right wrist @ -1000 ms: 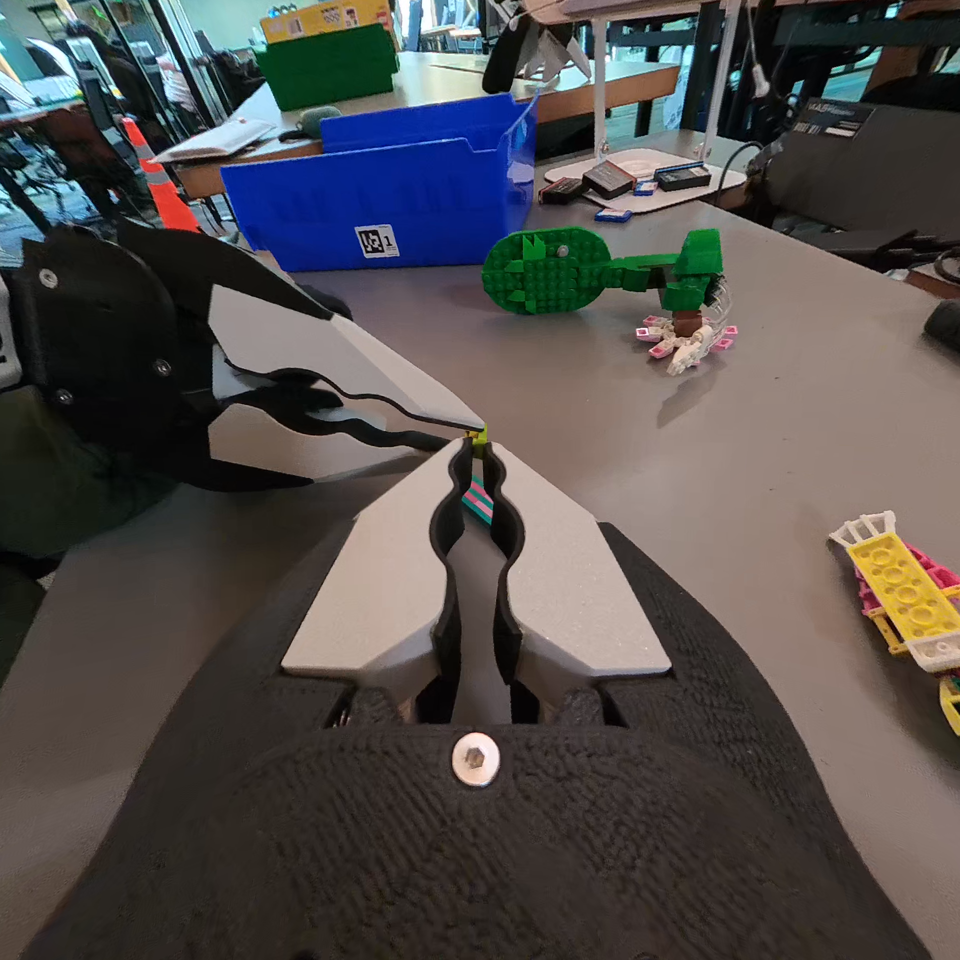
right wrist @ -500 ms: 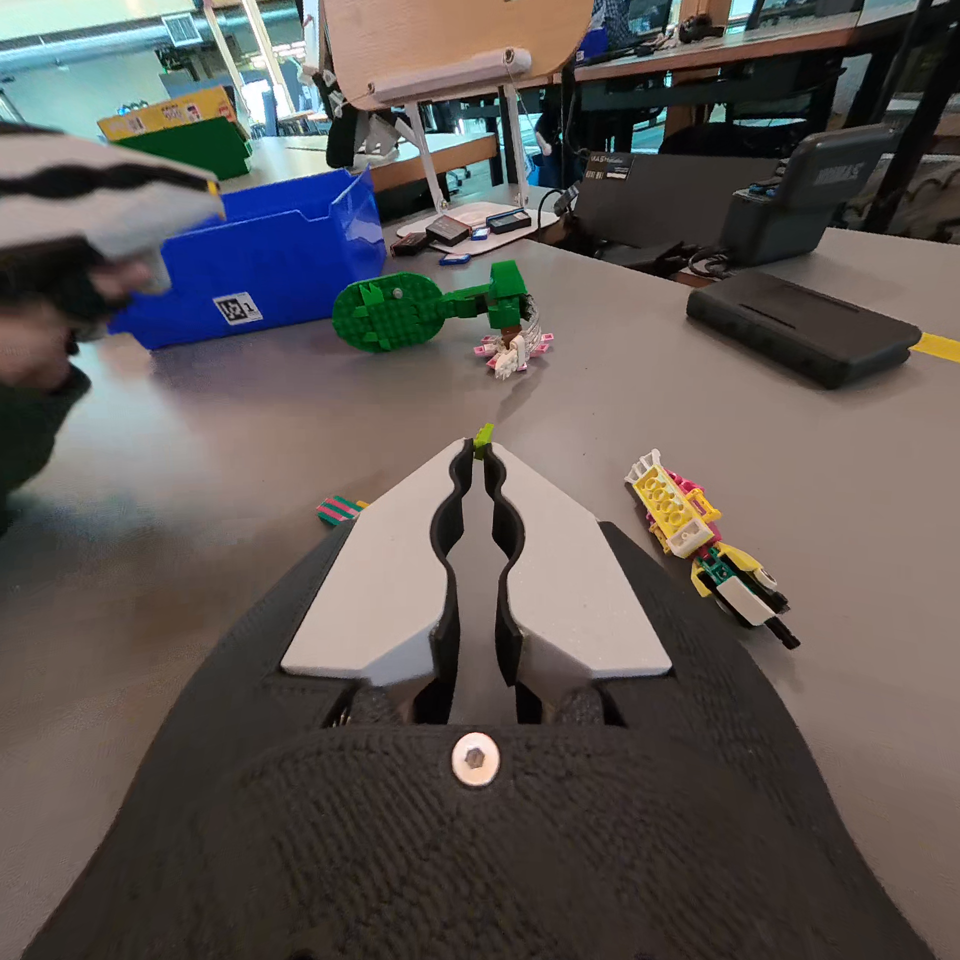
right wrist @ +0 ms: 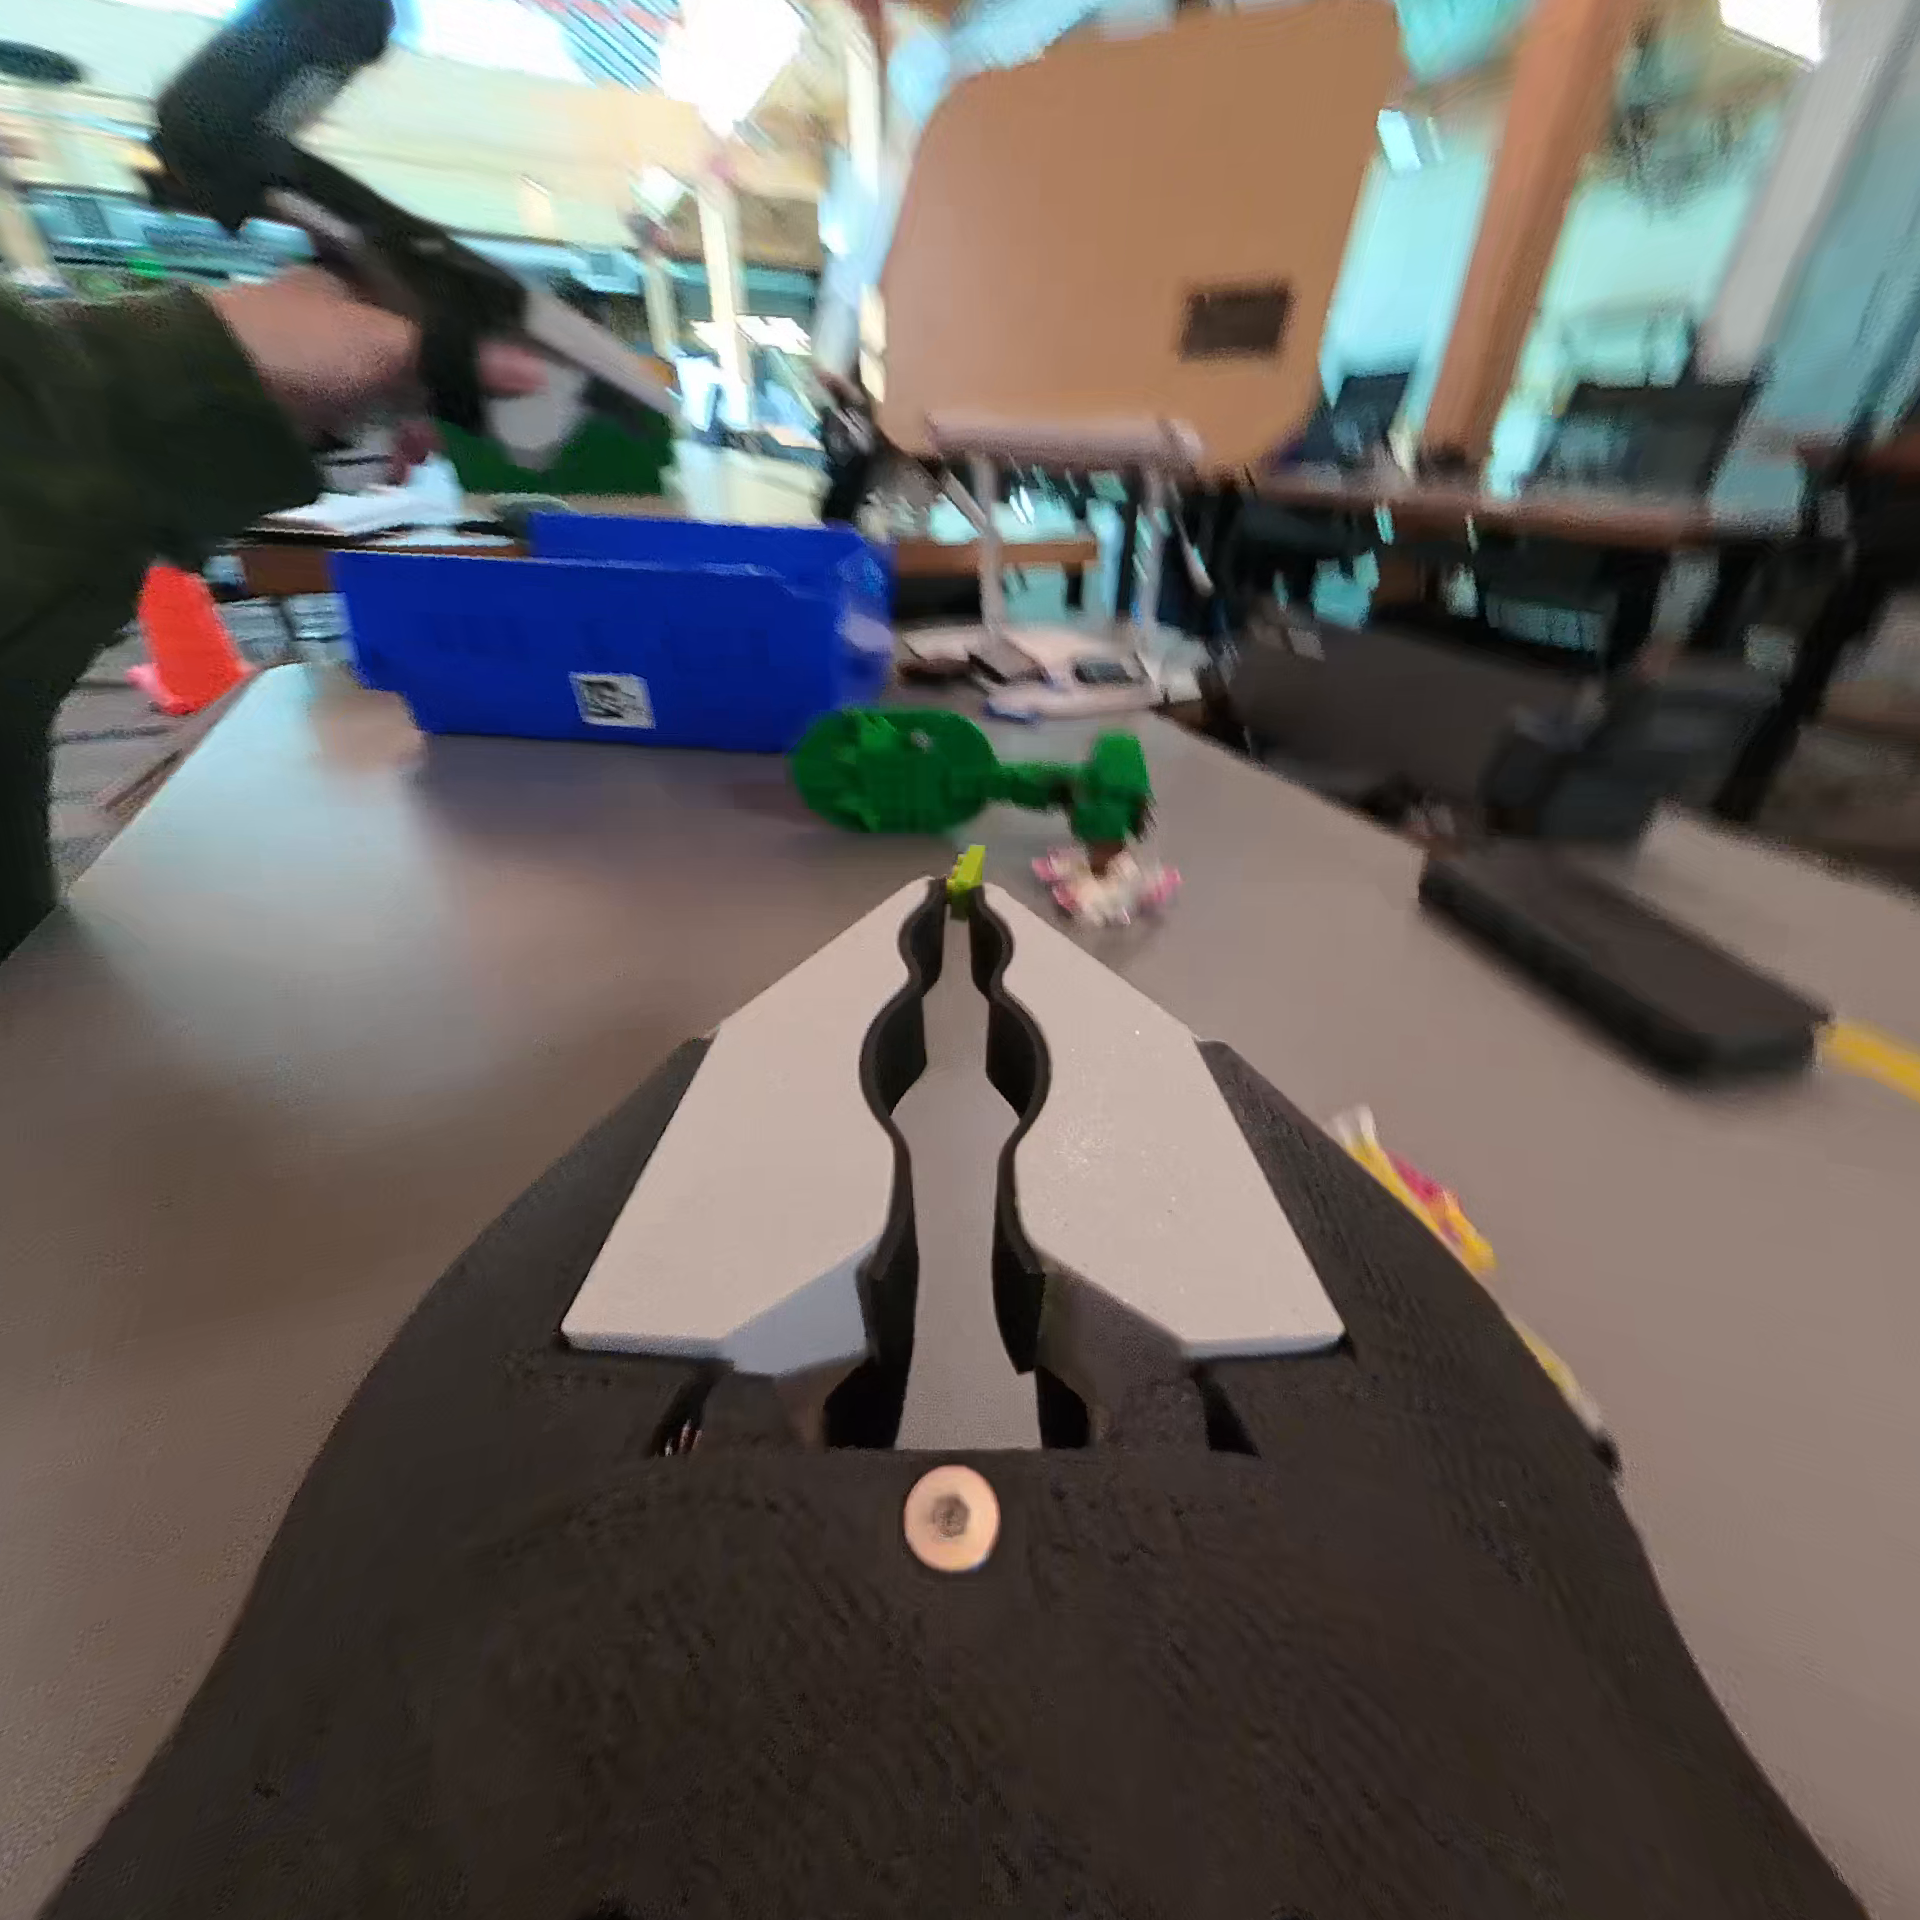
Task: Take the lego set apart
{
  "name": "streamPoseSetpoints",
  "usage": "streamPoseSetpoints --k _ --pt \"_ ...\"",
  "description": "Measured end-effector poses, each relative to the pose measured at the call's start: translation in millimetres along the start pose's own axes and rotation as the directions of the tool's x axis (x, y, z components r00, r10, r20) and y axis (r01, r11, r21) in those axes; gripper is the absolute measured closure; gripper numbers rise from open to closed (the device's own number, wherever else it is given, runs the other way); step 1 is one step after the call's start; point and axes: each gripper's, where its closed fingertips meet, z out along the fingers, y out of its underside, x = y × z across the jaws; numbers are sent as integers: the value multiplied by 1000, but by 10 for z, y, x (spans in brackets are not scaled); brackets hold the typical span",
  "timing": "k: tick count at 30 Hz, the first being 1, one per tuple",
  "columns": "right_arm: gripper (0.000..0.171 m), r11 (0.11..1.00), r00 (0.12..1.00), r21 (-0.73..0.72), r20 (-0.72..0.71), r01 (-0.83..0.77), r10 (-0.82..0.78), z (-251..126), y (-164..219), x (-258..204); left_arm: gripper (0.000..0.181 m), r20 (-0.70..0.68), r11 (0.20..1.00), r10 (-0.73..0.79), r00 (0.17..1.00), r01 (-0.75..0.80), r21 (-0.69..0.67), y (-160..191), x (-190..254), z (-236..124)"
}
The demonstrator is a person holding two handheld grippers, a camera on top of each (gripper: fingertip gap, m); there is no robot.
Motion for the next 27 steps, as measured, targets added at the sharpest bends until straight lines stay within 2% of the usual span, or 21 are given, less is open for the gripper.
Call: streamPoseSetpoints --k 1,2,3,4,5,7,8,10,12,14,16,19,21,22,24,25,27 --pt "169 995 995 59 46 81 -84 -15 -76 -133 110 -180 999 14 984 -6 41 -21 490 -53" --pt "169 979 979 109 91 171 -181 -32 -135 -292 120 -380 998 36 924 -17 53 28 1041 -142" --pt "169 955 953 162 135 248 -270 -57 -188 -464 130 -560 998 56 827 -35 48 138 1574 -265" --pt "169 939 932 218 191 266 -308 -88 -240 -634 140 -706 996 87 702 -78 45 295 2062 -413" --pt "169 947 923 254 279 195 -265 -123 -285 -786 151 -800 986 147 581 -147 75 491 2466 -559" --pt "169 963 866 262 494 -67 -74 -220 -406 -997 153 -831 924 336 443 -325 200 936 2967 -697" --pt "169 955 832 256 555 -148 -20 -261 -451 -1041 153 -813 874 434 389 -401 275 1133 3130 -735" --pt "169 956 795 231 607 -181 3 -287 -446 -1101 154 -770 793 556 313 -478 378 1398 3354 -789" --pt "169 959 767 208 642 -191 14 -296 -426 -1167 154 -778 799 554 295 -452 397 1470 3490 -831" --pt "169 960 745 192 667 -204 25 -305 -412 -1218 151 -828 862 469 307 -361 355 1433 3552 -856" --pt "169 962 732 180 680 -204 28 -311 -397 -1246 162 -876 908 383 292 -294 299 1429 3563 -885" --pt "169 966 721 173 692 -193 20 -325 -388 -1280 177 -883 924 360 302 -248 291 1418 3522 -884" --pt "169 970 729 163 684 -181 21 -295 -352 -1286 177 -879 922 356 318 -271 276 1445 3482 -859" --pt "163 972 740 159 672 -173 22 -269 -327 -1277 178 -861 913 379 339 -291 287 1432 3434 -841" --pt "156 974 779 171 626 -151 11 -224 -293 -1203 178 -761 898 436 480 -291 331 1151 3125 -744" --pt "155 974 808 180 589 -137 5 -194 -281 -1132 178 -672 902 431 602 -267 340 896 2830 -662" --pt "155 974 867 197 497 -116 3 -130 -265 -952 179 -388 910 359 849 -227 346 342 1969 -503"
